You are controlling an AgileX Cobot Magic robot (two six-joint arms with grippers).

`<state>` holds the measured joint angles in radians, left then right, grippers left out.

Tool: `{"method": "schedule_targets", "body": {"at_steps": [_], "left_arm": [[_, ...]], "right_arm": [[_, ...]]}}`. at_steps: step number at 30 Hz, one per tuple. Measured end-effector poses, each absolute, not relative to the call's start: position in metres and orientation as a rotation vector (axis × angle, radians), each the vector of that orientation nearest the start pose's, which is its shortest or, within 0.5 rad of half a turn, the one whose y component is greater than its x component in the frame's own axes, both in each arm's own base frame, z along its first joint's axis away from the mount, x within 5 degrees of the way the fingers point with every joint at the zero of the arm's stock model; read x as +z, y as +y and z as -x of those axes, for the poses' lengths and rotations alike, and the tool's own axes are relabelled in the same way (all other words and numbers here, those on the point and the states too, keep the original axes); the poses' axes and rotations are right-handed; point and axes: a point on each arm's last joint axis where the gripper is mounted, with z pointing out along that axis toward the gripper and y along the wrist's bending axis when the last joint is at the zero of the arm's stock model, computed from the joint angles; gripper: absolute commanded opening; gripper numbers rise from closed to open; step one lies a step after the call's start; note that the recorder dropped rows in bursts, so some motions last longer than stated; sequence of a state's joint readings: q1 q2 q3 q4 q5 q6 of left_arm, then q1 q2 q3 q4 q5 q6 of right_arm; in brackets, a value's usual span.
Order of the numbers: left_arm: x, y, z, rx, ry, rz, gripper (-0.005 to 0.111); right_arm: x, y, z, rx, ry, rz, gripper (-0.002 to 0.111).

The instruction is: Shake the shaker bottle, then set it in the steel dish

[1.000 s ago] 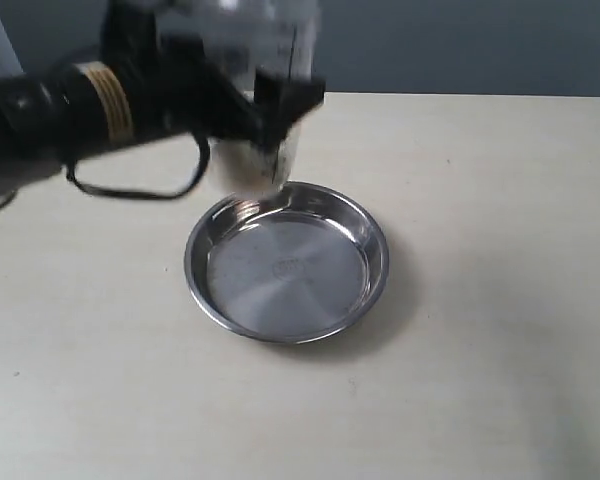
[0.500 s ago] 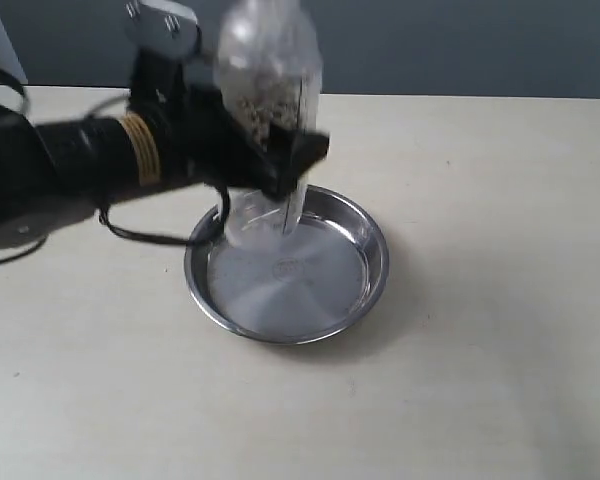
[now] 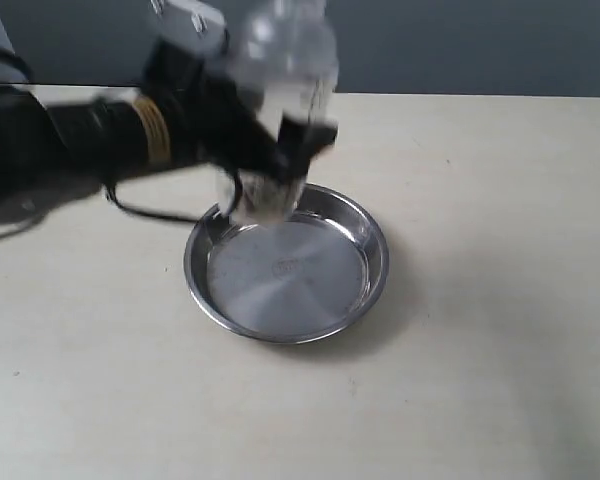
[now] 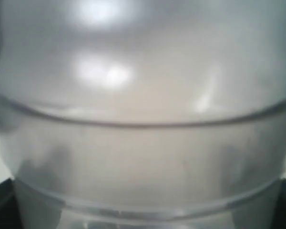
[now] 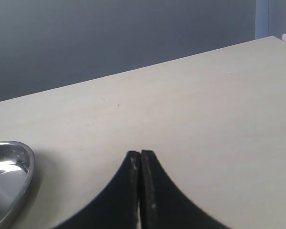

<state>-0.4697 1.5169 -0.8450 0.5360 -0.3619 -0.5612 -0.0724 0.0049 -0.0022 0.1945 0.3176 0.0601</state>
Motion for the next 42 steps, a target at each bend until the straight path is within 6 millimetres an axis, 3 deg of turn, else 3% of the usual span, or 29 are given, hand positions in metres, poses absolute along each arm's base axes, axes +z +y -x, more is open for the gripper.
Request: {"method": "schedule_targets", "body": {"at_steps": [2, 5, 6, 7, 10, 12, 13, 16, 17, 19, 21, 23, 25, 26, 28, 30, 31, 34, 35, 38, 39, 42], "left_arm": [[0.270, -0.166, -0.288, -0.579, 1.729, -0.478, 0.000], [0.216, -0.167, -0.289, -0.560, 1.917, -0.501, 0.000], [0.204, -0.167, -0.288, -0.520, 1.980, -0.540, 0.000], [0.205, -0.166, -0.288, -0.487, 1.990, -0.576, 0.000], [0.271, -0.166, -0.289, -0.464, 1.800, -0.559, 0.000], [0.291, -0.166, -0.287, -0.507, 1.703, -0.523, 0.000], [0.281, -0.166, -0.287, -0.524, 1.725, -0.508, 0.000], [0.221, -0.167, -0.284, -0.523, 1.931, -0.514, 0.000], [0.210, -0.166, -0.282, -0.500, 1.986, -0.530, 0.000], [0.223, -0.164, -0.280, -0.443, 1.945, -0.579, 0.000], [0.262, -0.153, -0.286, -0.354, 1.813, -0.566, 0.000], [0.291, -0.132, -0.295, -0.326, 1.739, -0.397, 0.000], [0.294, -0.121, -0.299, -0.334, 1.765, -0.273, 0.000], [0.288, -0.127, -0.294, -0.337, 1.806, -0.310, 0.000], [0.270, -0.156, -0.271, -0.331, 1.859, -0.553, 0.000], [0.258, -0.171, -0.258, -0.323, 1.827, -0.696, 0.000], [0.252, -0.166, -0.262, -0.334, 1.834, -0.626, 0.000], [0.236, -0.132, -0.291, -0.358, 1.931, -0.201, 0.000], [0.230, -0.130, -0.292, -0.356, 1.962, -0.205, 0.000], [0.219, -0.167, -0.265, -0.345, 1.963, -0.650, 0.000], [0.218, -0.174, -0.261, -0.354, 1.941, -0.694, 0.000], [0.221, -0.153, -0.279, -0.424, 1.959, -0.304, 0.000]], "right_arm": [[0.185, 0.002, -0.055, 0.178, 1.785, -0.242, -0.001], [0.185, 0.002, -0.055, 0.178, 1.785, -0.242, -0.001], [0.185, 0.002, -0.055, 0.178, 1.785, -0.242, -0.001], [0.185, 0.002, -0.055, 0.178, 1.785, -0.242, -0.001], [0.185, 0.002, -0.055, 0.178, 1.785, -0.242, -0.001], [0.185, 0.002, -0.055, 0.178, 1.785, -0.242, -0.001], [0.185, 0.002, -0.055, 0.178, 1.785, -0.242, -0.001], [0.185, 0.002, -0.055, 0.178, 1.785, -0.242, -0.001], [0.185, 0.002, -0.055, 0.178, 1.785, -0.242, -0.001], [0.185, 0.002, -0.055, 0.178, 1.785, -0.242, -0.001], [0.185, 0.002, -0.055, 0.178, 1.785, -0.242, -0.001], [0.185, 0.002, -0.055, 0.178, 1.785, -0.242, -0.001], [0.185, 0.002, -0.055, 0.178, 1.785, -0.242, -0.001], [0.185, 0.002, -0.055, 0.178, 1.785, -0.242, -0.001], [0.186, 0.002, -0.055, 0.178, 1.785, -0.242, -0.001], [0.185, 0.002, -0.055, 0.178, 1.785, -0.242, -0.001], [0.185, 0.002, -0.055, 0.178, 1.785, -0.242, -0.001], [0.185, 0.002, -0.055, 0.178, 1.785, -0.242, -0.001], [0.185, 0.002, -0.055, 0.178, 1.785, -0.242, -0.001], [0.185, 0.002, -0.055, 0.178, 1.785, -0.242, -0.001], [0.185, 0.002, -0.055, 0.178, 1.785, -0.242, -0.001], [0.185, 0.002, -0.055, 0.178, 1.785, -0.242, -0.001]]}}
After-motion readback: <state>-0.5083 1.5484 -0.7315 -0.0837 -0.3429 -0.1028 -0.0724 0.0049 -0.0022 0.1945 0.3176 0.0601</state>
